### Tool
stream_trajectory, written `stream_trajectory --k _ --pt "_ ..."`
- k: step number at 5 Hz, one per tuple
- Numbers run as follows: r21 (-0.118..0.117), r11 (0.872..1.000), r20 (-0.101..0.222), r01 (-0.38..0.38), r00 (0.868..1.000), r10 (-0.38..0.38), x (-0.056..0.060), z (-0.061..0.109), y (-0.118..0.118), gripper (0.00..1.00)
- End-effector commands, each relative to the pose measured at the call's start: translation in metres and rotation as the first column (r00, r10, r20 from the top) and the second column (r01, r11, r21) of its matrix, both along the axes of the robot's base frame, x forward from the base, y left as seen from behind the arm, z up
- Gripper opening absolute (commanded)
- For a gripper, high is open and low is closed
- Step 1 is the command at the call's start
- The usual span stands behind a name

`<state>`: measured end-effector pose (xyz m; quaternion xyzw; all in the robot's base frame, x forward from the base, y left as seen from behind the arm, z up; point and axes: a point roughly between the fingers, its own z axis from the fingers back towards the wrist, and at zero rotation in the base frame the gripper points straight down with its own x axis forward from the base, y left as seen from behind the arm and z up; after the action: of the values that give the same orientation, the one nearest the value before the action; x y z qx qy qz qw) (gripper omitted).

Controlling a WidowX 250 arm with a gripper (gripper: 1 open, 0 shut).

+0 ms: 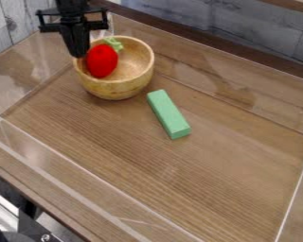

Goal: Move the red fruit to the left

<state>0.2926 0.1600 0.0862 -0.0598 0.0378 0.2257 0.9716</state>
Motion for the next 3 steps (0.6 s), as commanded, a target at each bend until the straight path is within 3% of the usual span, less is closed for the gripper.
stream_trajectory --k 1,3 --pt "0.055 0.998 0.081 0.012 0.997 -0.017 -0.004 0.025 0.004 0.00" --pt "0.058 0.997 0.068 0.043 0.997 -0.047 -0.016 0.012 0.000 0.00"
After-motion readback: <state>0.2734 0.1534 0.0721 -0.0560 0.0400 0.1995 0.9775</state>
